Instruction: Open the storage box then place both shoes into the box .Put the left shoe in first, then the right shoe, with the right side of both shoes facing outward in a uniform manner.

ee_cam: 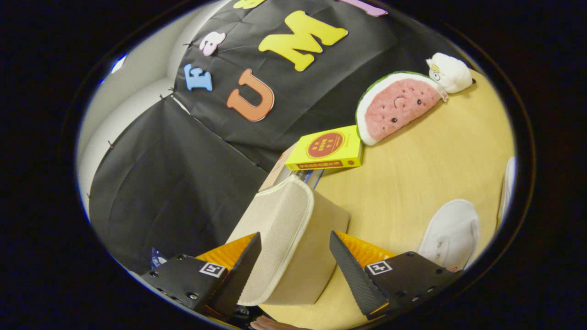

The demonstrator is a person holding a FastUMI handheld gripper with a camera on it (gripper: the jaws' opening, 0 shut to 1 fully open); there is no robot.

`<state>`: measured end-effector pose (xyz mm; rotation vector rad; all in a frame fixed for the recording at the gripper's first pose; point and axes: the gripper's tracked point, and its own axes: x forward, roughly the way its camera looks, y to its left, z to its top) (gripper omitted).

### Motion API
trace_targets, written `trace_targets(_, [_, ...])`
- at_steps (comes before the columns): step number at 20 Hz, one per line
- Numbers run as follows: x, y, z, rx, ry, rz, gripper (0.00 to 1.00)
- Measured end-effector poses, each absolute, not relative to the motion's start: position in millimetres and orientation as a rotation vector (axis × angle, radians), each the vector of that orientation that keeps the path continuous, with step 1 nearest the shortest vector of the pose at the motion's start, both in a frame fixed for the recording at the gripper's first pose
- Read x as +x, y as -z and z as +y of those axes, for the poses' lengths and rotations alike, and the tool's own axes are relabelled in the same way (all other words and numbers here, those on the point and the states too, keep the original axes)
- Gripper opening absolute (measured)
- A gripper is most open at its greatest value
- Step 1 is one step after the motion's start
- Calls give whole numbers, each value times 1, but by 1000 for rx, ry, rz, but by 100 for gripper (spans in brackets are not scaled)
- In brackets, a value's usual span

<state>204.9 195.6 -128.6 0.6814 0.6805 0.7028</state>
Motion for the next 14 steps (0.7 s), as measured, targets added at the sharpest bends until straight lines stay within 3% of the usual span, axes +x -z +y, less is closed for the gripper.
trace_targets(6, [207,138,235,849,-827,834,93])
trace_targets(8, [205,134,238,876,-851,838,81])
trace_targets(14, [204,129,219,896,-837,825,57])
